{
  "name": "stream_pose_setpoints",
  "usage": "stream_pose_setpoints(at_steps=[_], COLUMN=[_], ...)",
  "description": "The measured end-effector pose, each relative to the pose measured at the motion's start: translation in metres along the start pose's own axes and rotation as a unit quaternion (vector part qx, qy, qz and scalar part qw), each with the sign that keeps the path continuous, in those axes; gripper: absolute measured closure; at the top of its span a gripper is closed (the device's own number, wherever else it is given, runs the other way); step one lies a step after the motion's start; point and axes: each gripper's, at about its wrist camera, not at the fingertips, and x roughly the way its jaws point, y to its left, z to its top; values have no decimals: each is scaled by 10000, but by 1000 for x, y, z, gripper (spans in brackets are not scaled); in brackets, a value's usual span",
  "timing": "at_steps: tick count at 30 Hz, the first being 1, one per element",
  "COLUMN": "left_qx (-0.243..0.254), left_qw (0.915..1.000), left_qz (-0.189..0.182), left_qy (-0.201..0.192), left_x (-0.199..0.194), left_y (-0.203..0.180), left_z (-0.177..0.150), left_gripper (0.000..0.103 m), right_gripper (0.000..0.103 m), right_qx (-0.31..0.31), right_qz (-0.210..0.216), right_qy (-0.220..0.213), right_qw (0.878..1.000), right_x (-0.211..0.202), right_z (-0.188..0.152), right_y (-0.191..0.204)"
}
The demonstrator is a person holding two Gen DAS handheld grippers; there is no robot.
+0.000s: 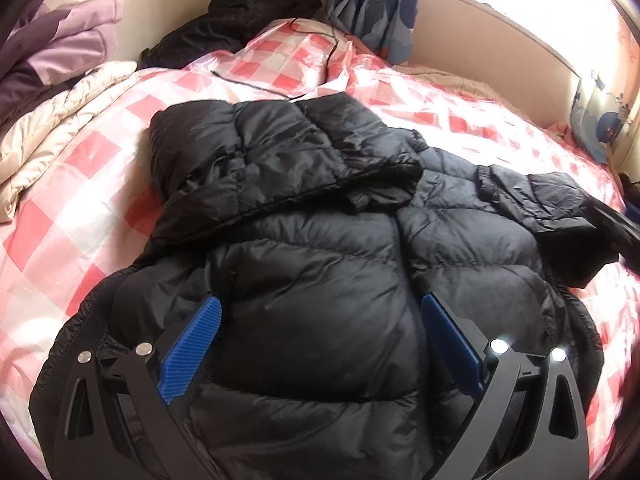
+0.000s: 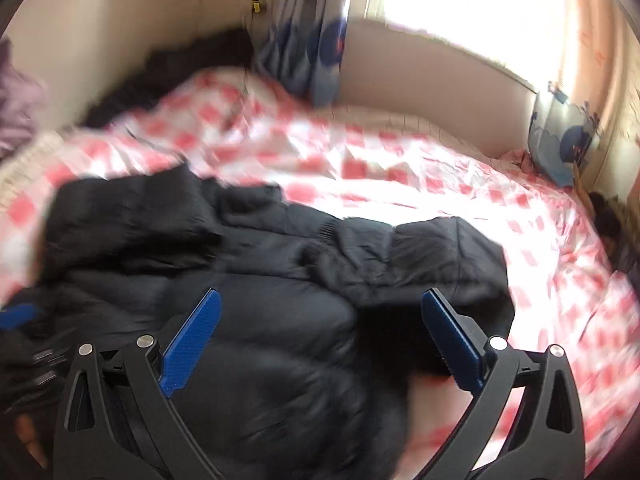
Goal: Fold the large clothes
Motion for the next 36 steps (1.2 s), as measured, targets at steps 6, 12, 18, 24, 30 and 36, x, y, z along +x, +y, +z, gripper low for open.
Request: stream_pose_setpoints(at_steps=[6, 12, 18, 24, 30, 36], left_qx=[52, -72, -115, -70, -12, -4], left_qw=[9999, 9999, 9997, 9998, 9998, 9997], left_qz=[30, 10, -59, -64, -8, 31], left_qy=[157, 129, 230, 175, 198, 255], left_x=[5, 7, 9, 10, 13, 20], left_y=[-4, 1, 2, -2, -3, -7], left_z=[-1, 3, 3, 0, -2, -4], left_gripper=[7, 7, 7, 7, 7, 7], right_gripper=[6, 30, 89, 99, 99, 99], right_qx=[-962, -870, -524, -454, 389, 1387], right_qz=[17, 30, 8, -52, 102, -286], right_qy=[1325, 2300, 2492, 2014, 1086, 109], right_qw=[9865, 9693, 9670, 9784, 9933, 9899], right_x=[129, 202, 211, 187, 124, 42], right_z=[6, -9, -11, -6, 27, 65], right_y=[11, 3, -21, -32, -86, -203])
